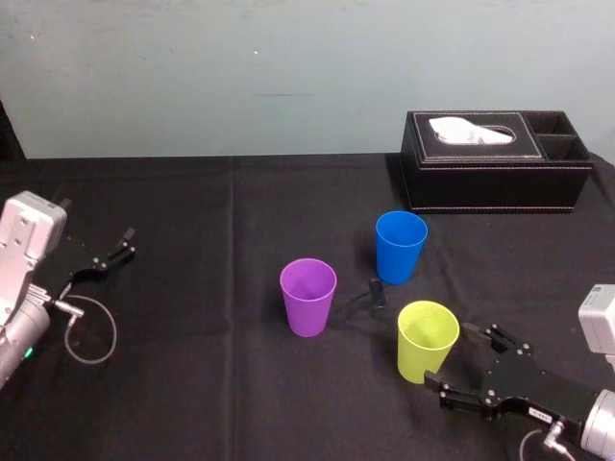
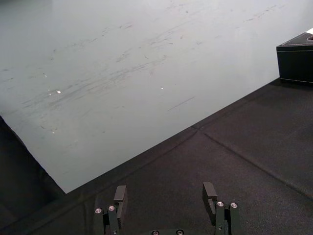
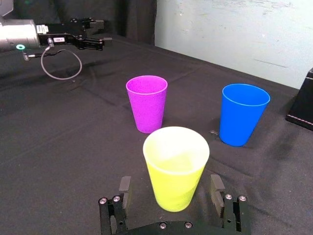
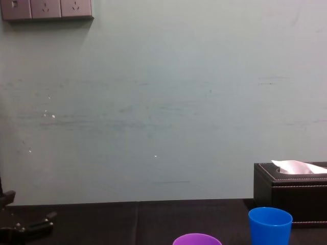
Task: Stack the three plastic cups sequentially using one hand.
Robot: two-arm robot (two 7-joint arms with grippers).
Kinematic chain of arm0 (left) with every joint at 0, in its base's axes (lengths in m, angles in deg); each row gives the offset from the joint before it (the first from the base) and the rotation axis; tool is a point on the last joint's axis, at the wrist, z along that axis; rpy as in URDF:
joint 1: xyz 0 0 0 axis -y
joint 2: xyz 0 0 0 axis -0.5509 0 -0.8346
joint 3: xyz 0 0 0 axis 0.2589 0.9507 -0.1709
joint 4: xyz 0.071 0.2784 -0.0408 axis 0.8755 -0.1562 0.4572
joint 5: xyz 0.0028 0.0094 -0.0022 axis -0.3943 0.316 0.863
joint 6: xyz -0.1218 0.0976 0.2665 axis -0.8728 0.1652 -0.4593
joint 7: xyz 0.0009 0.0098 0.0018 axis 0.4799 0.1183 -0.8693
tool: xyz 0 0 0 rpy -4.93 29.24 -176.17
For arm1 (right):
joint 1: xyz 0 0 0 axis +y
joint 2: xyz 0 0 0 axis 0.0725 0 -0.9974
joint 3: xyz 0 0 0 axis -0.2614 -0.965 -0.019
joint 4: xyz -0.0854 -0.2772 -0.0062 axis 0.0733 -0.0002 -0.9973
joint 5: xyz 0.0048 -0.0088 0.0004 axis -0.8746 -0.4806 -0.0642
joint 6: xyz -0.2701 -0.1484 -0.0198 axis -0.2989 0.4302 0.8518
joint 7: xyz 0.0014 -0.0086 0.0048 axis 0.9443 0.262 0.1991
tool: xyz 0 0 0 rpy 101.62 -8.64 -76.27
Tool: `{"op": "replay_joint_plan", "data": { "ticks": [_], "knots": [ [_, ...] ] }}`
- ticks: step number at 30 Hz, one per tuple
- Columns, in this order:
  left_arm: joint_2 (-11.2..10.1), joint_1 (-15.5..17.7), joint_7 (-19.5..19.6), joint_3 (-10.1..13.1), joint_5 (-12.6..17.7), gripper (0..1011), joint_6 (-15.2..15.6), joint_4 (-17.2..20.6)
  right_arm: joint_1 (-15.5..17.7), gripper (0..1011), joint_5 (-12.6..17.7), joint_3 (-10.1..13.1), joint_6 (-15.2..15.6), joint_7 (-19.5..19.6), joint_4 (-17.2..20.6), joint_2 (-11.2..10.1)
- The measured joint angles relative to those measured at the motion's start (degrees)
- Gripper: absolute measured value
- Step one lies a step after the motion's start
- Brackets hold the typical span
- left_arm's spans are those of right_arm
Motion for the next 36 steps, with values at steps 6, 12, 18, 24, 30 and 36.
{"op": "replay_joint_plan", "data": {
  "ticks": [6, 12, 18, 24, 30, 36],
  "knots": [
    [0.0, 0.0, 0.0, 0.0, 0.0, 1010, 0.0, 0.0, -1.0, 1004, -0.1, -0.6, 0.2, 0.0, -0.7, 0.5],
    [0.0, 0.0, 0.0, 0.0, 0.0, 1010, 0.0, 0.0, -1.9, 1004, -0.3, -1.2, 0.4, 0.1, -1.3, 1.0],
    [0.0, 0.0, 0.0, 0.0, 0.0, 1010, 0.0, 0.0, -3.3, 1004, -0.6, -1.9, 0.8, 0.2, -2.4, 1.6],
    [0.0, 0.0, 0.0, 0.0, 0.0, 1010, 0.0, 0.0, -4.4, 1004, -0.6, -2.6, 1.2, 0.2, -3.4, 2.1],
    [0.0, 0.0, 0.0, 0.0, 0.0, 1010, 0.0, 0.0, -5.4, 1004, -0.6, -3.2, 1.4, 0.2, -4.0, 2.5],
    [0.0, 0.0, 0.0, 0.0, 0.0, 1010, 0.0, 0.0, -6.1, 1004, -0.7, -3.6, 1.6, 0.2, -4.2, 2.7]
  ]
}}
